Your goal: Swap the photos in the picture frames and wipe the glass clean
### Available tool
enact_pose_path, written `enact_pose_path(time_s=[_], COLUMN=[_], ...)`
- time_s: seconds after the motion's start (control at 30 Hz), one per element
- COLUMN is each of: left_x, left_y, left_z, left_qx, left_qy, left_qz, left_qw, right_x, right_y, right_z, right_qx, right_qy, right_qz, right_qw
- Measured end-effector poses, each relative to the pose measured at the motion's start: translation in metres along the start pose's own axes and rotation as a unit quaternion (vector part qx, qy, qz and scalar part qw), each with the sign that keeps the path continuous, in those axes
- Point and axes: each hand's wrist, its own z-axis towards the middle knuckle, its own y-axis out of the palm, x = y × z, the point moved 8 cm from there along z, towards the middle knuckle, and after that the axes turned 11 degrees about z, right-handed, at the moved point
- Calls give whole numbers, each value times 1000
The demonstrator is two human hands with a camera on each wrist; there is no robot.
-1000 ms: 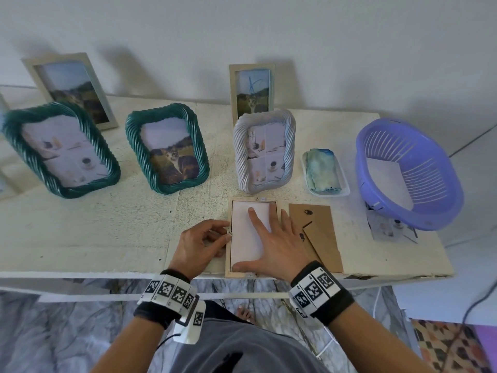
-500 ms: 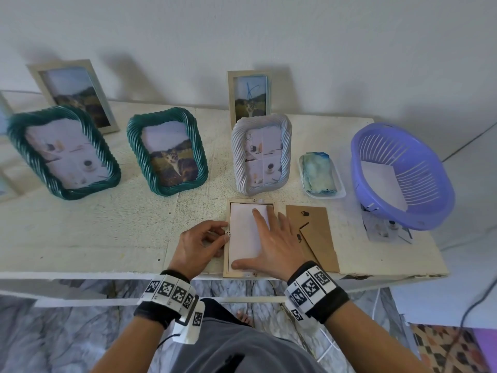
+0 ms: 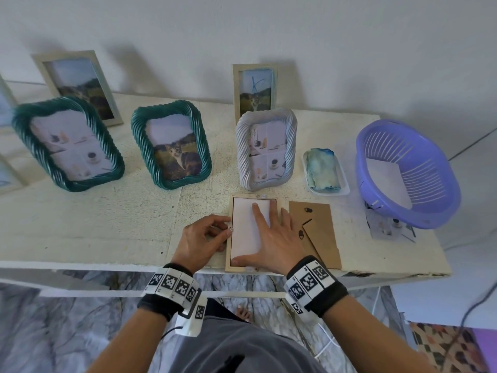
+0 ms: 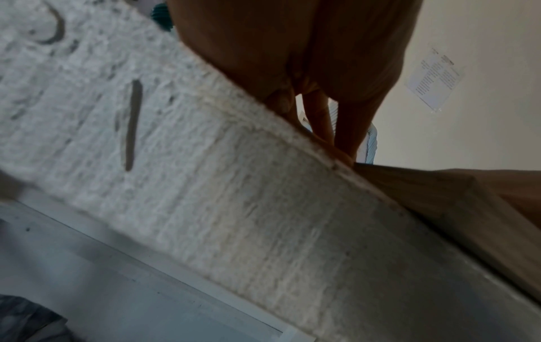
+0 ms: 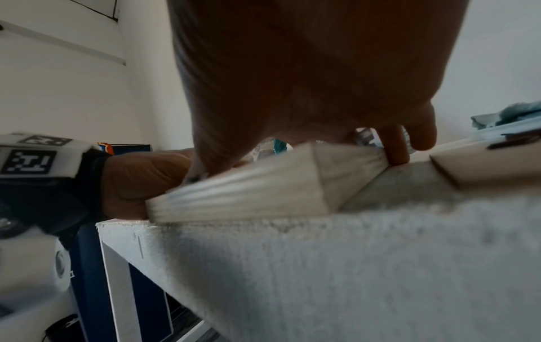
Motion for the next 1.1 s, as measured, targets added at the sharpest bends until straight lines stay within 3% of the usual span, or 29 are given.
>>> enact_pose_path(time_s=[0.3, 0.57, 1.1], left_x=[-2, -4, 1], left_y=[-1, 1, 0], left_z=[1, 3, 1], left_qx=[-9, 4, 1], left_qy=[9, 6, -2], left_qz=[10, -2, 12], left_qw=[1000, 1000, 1000], right_x=[-2, -8, -31], right_y=[-3, -7, -16], right_z=[-2, -20, -47], right_qx=[18, 25, 59], right_qy=[3, -37, 16], right_qz=[50, 19, -41], right_qw=[999, 999, 997])
